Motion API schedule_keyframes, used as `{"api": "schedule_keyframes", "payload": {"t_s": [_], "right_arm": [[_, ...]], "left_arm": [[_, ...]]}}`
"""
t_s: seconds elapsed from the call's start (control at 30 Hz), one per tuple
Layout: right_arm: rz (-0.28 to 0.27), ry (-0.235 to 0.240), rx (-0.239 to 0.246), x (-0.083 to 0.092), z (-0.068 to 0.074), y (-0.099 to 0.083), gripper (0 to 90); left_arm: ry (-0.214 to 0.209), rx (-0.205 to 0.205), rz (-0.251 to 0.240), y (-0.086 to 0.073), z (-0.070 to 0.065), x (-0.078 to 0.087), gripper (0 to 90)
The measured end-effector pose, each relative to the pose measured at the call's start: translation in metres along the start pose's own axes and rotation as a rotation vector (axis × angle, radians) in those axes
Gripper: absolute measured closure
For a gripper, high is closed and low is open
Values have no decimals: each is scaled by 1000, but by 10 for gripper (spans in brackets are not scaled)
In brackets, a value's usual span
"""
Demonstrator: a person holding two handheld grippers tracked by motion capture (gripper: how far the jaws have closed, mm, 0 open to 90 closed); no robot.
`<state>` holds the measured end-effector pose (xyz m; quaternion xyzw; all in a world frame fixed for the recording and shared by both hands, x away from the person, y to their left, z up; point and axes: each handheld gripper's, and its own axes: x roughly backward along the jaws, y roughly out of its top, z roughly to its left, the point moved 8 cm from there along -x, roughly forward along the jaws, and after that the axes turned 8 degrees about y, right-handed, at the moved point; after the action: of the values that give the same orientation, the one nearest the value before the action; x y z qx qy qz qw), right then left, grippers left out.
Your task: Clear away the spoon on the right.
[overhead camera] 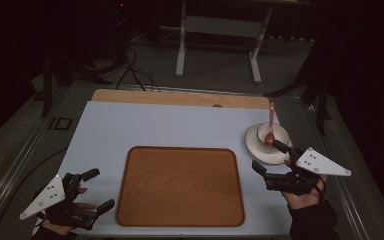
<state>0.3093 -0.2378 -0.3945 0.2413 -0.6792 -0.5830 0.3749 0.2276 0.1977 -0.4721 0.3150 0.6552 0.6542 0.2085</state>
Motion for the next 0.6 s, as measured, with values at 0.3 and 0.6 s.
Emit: {"api": "schedule_keyframes", "payload": {"t_s": [0.3,0.6], "right_arm": [[-24,-70,10,-3,-36,23,99],[9,-141,-48,-13,-79,25,130]], "left_arm": [[-7,-9,-2,0,0,1,0],[-15,-8,-2,-1,-2,1,0]]}}
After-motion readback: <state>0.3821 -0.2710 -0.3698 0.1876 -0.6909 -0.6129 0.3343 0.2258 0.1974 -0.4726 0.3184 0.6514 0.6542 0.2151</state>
